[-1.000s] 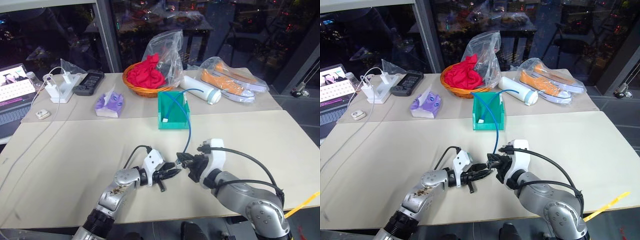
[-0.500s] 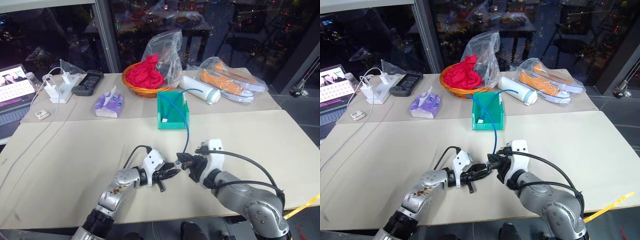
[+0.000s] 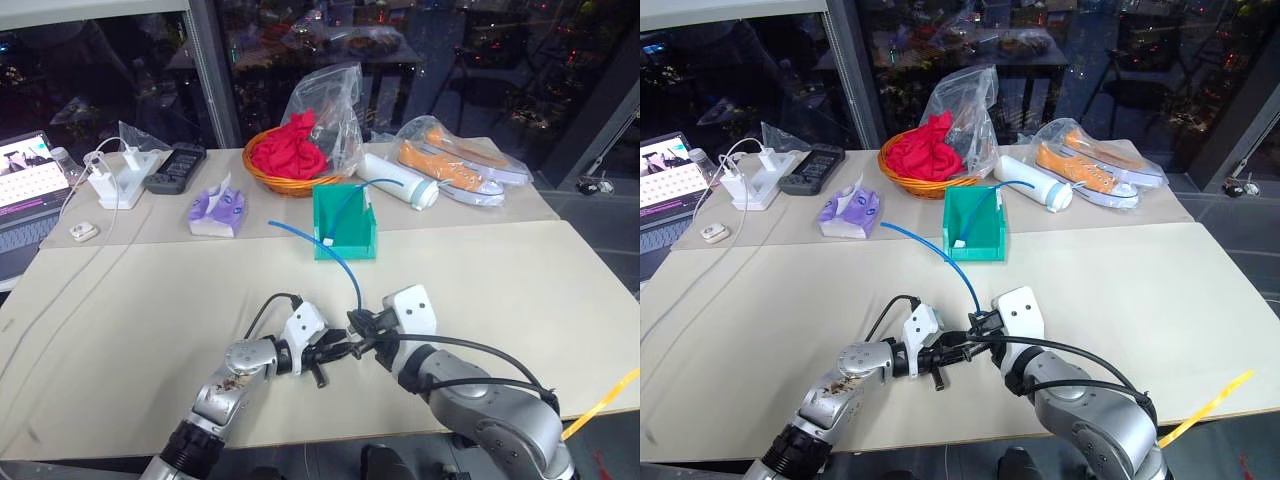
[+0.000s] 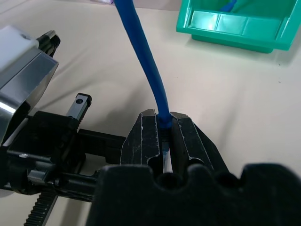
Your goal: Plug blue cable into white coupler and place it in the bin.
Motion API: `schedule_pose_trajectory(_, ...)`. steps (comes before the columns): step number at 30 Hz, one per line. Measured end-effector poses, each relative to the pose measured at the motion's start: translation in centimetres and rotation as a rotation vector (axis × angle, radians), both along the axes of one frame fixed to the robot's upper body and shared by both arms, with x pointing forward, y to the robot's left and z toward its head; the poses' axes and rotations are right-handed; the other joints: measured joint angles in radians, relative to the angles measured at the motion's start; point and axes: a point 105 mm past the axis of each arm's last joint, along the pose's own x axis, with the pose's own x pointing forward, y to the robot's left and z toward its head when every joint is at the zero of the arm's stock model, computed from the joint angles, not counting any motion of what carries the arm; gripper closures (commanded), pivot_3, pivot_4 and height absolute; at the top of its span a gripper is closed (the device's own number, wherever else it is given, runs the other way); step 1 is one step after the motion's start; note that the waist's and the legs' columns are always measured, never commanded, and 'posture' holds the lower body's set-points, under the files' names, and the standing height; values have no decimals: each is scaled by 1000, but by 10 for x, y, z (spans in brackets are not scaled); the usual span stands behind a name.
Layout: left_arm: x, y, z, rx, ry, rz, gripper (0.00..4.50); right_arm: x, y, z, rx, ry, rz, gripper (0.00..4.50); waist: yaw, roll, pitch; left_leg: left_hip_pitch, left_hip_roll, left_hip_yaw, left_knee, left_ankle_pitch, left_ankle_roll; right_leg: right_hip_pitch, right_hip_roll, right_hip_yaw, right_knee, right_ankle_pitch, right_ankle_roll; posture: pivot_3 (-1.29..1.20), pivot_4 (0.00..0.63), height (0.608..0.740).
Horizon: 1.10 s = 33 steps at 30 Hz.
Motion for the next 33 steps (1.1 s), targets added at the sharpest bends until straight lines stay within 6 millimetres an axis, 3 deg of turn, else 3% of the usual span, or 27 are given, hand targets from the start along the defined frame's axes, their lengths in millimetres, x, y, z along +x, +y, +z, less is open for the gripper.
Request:
schedule_pose_trajectory(14, -1, 2, -2, 17, 27, -6, 3892, -6, 8, -10, -7, -109, -17, 4500, -2, 1, -2, 4, 0, 0, -2, -1, 1, 4, 0, 0, -1, -2, 0, 0, 150, 723)
schedule_pose_trajectory(33, -1, 4, -4, 31, 45, -8, 3892, -6, 12, -21, 30, -78, -13, 4500, -3, 0, -11, 5, 0, 0, -4, -1, 1, 5, 0, 0, 0, -3, -1, 0, 150, 723)
